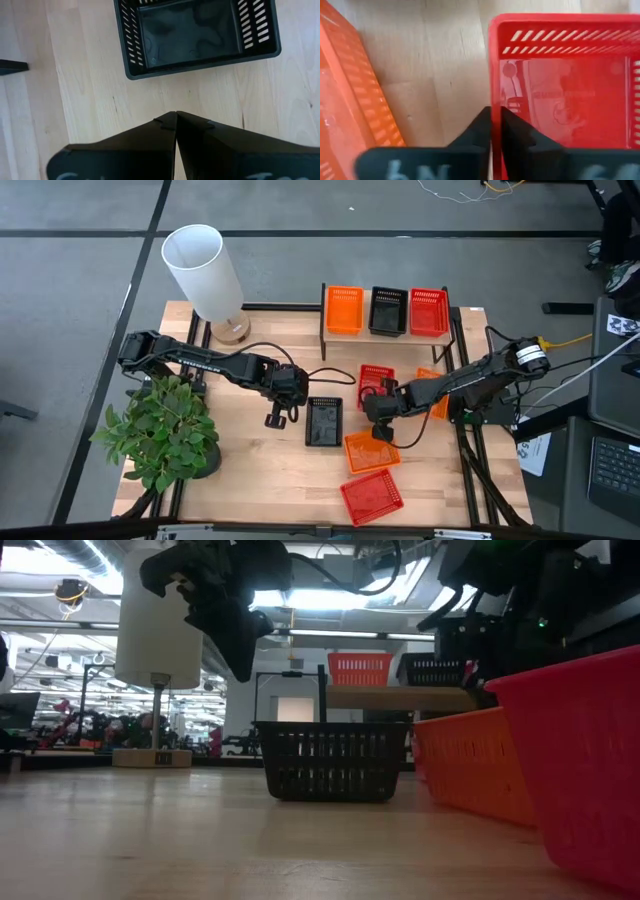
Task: Stack baskets on shelf by color
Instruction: Stack the top red bin on the red bin on the shelf
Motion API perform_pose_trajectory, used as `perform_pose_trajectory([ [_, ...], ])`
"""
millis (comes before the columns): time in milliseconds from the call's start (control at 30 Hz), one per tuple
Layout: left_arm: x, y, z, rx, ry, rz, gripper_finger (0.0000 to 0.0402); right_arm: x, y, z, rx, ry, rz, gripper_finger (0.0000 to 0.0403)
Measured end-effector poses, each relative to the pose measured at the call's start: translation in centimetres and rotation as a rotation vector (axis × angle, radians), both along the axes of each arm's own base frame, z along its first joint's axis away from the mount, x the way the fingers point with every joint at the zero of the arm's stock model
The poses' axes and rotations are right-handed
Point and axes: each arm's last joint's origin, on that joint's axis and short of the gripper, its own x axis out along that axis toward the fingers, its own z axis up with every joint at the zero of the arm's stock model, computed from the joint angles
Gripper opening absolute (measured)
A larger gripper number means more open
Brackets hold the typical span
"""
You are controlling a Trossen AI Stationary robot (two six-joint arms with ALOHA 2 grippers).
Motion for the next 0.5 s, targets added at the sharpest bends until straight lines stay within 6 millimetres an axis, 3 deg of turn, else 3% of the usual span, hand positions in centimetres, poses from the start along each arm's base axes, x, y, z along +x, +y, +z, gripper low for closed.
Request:
perform_pose_trajectory([
  [233,0.0,0.0,0.0,0.000,-0.002,0.000,0.0000,1.2,0.3,2.2,-0.014,-0.032,0.017,0.0005],
  [500,0.0,0.0,0.0,0.000,-0.002,0.000,0.0000,1.8,2.6,7.9,0.028,0.027,0.080,0.0002],
])
